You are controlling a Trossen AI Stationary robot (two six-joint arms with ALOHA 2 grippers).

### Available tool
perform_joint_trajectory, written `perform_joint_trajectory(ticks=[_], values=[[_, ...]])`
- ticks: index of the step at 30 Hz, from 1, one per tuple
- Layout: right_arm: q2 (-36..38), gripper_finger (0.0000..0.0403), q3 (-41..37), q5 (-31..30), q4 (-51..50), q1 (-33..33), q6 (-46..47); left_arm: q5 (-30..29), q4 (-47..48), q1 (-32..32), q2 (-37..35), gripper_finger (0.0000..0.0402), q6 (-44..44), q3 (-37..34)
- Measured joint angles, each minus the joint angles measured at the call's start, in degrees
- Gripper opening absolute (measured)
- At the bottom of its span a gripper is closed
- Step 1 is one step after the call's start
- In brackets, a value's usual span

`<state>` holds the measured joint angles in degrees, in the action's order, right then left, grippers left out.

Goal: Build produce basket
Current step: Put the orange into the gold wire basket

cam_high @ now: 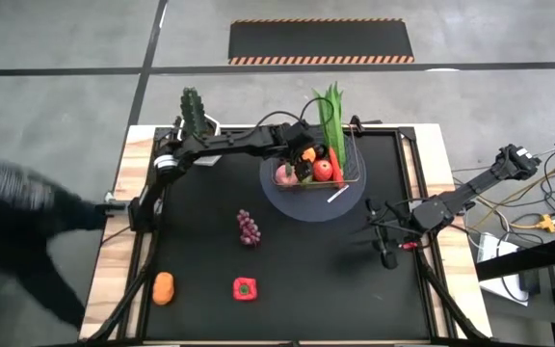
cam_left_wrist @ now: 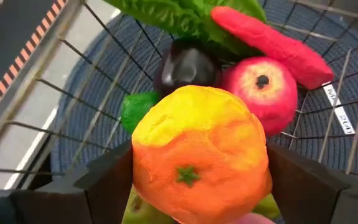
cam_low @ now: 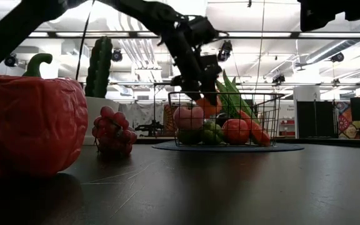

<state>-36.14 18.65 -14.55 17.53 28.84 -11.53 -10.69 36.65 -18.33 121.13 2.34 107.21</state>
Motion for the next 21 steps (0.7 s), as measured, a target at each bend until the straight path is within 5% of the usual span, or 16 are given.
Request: perform_joint_trajectory(ticks=[21], values=[[0.0, 0.0095, 0.0, -0.3, -0.1, 0.0, 1.9, -0.1, -4.6, 0.1, 1.3, 0.0344, 0.1, -1.3]])
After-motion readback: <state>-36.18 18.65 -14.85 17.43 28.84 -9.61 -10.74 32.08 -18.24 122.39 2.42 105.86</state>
